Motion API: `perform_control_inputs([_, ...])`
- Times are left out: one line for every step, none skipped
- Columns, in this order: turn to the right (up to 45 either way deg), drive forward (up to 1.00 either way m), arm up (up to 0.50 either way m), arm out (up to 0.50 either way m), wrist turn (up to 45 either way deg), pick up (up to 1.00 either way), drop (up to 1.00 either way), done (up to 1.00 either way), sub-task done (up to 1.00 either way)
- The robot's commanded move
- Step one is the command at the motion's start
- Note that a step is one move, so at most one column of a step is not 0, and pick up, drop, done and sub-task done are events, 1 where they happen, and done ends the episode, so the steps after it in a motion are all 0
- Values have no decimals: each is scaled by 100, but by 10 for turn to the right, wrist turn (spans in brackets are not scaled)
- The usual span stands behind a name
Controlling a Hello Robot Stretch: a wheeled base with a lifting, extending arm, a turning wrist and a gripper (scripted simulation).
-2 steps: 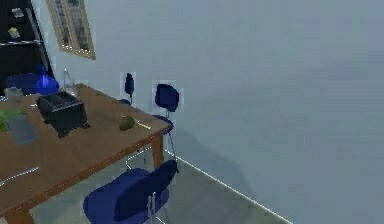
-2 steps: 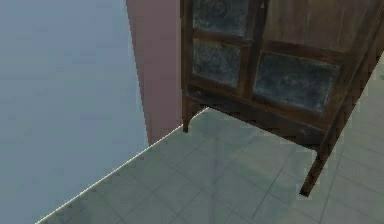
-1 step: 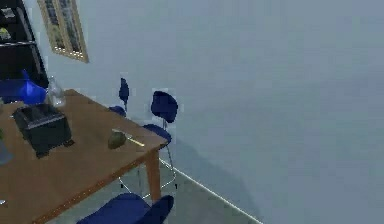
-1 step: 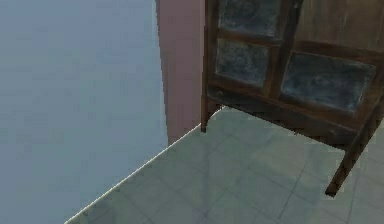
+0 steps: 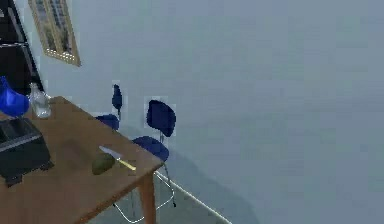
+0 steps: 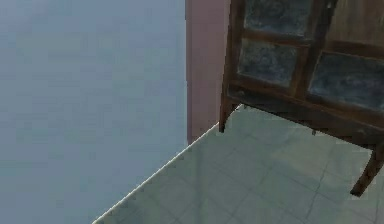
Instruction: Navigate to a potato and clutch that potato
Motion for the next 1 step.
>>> perform_control_inputs([450, 0, 0, 0, 0, 0, 0, 0, 0])
